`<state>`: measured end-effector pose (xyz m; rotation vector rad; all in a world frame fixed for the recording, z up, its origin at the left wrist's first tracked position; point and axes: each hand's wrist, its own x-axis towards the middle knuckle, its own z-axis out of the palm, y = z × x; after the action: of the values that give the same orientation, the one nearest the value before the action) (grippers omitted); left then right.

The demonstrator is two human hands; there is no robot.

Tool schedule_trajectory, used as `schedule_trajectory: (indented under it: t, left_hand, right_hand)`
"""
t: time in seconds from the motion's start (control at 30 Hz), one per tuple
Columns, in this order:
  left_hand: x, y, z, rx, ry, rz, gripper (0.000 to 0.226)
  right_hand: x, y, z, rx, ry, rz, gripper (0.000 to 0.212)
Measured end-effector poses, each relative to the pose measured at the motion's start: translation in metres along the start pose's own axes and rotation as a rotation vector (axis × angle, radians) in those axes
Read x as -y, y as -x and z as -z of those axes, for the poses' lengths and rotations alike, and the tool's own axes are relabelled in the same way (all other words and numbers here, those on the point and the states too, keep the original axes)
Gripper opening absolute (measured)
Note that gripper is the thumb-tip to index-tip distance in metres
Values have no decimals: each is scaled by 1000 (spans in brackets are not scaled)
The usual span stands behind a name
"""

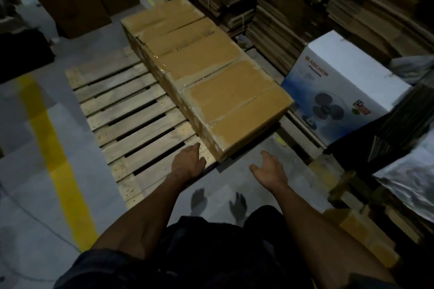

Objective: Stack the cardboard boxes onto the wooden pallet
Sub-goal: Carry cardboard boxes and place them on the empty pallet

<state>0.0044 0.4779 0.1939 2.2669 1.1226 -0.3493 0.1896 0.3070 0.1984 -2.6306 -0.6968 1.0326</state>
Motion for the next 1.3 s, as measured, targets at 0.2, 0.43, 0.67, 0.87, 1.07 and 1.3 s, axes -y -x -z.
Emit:
schedule_trajectory:
  t: [0.2,0.43,0.67,0.87,1.07,1.3]
  left_hand:
    - [-56,-60,-20,-44,135,165,68]
    - [-136,-137,-78,-122,322,445,55]
    - [-169,-206,-139,-161,218,522,67]
    - [-131,-277,-224,-154,-39,516,87]
    - [-95,-307,-284,-301,-114,505,91]
    - [-78,-325,-305,-424,-102,555,99]
  right_hand:
    - [-15,-107,60,67,141,128,77]
    - [-48,-243,113,248,318,309,75]
    - [-81,-342,114,245,499,478,83]
    - [-108,-424,54,108,655,628,92]
    - [-139,-481,5,-9,728,668,95]
    - [-146,-498,-19,-99,577,668,91]
